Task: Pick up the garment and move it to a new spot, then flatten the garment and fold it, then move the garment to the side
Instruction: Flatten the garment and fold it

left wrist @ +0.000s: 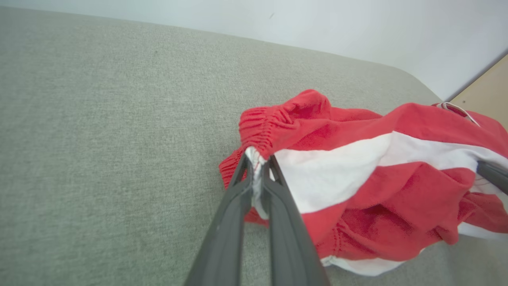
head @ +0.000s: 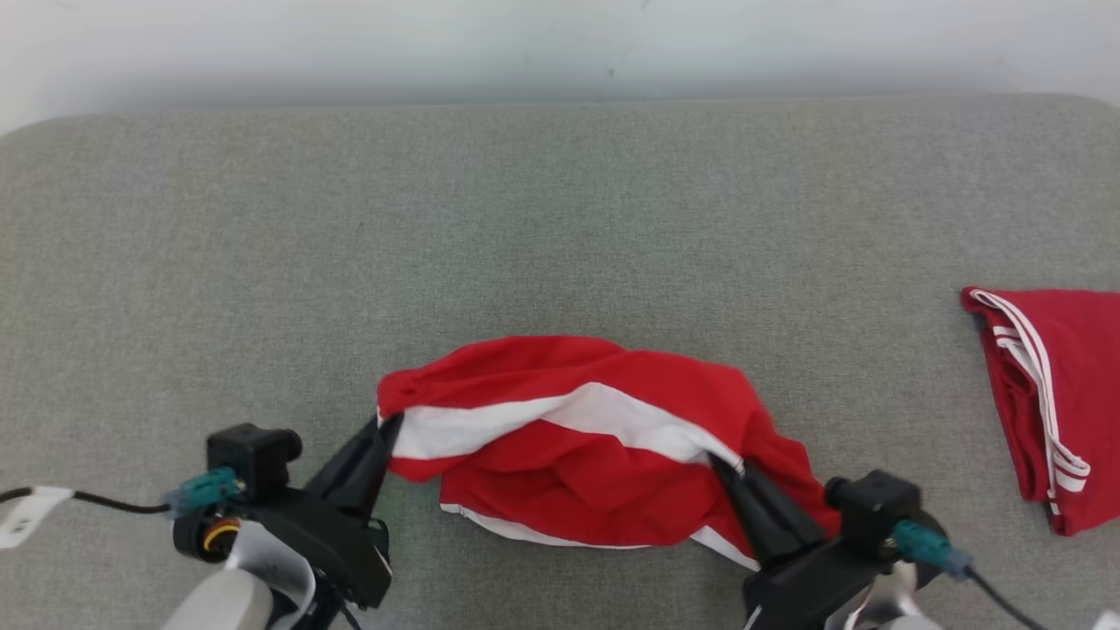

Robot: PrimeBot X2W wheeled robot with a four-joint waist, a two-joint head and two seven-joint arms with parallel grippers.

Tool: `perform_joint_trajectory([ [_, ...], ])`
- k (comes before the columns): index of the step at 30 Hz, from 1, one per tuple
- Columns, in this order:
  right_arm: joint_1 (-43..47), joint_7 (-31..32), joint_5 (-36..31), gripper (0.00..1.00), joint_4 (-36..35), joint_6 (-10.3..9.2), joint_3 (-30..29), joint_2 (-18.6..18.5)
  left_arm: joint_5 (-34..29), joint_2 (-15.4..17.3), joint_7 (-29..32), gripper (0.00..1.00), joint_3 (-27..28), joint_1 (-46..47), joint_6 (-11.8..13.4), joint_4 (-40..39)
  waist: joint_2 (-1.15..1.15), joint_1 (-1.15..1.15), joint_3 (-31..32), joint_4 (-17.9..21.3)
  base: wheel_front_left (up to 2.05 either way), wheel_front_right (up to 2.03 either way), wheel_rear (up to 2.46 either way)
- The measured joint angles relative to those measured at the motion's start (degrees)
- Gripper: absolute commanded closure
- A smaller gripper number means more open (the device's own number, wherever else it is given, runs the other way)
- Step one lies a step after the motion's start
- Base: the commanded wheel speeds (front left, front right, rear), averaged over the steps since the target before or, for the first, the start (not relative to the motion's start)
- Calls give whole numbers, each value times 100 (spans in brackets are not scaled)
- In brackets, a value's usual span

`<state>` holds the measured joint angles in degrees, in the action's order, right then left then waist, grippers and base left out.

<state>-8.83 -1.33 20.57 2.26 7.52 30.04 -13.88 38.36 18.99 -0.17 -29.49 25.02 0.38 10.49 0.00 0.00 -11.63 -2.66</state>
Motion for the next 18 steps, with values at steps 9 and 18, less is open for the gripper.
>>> perform_joint_trajectory([
  [9, -261, 85, -113, 100, -590, 0, -553, -313, 269, 247, 15, 100, 400, 74, 33, -1066, 0, 0, 111, 90, 0, 0, 0],
  [18, -932, 205, -338, 100, -1339, 0, -1207, -684, 559, 403, 260, 100, 845, 487, 245, -2212, 0, 0, 344, 142, 0, 0, 0],
])
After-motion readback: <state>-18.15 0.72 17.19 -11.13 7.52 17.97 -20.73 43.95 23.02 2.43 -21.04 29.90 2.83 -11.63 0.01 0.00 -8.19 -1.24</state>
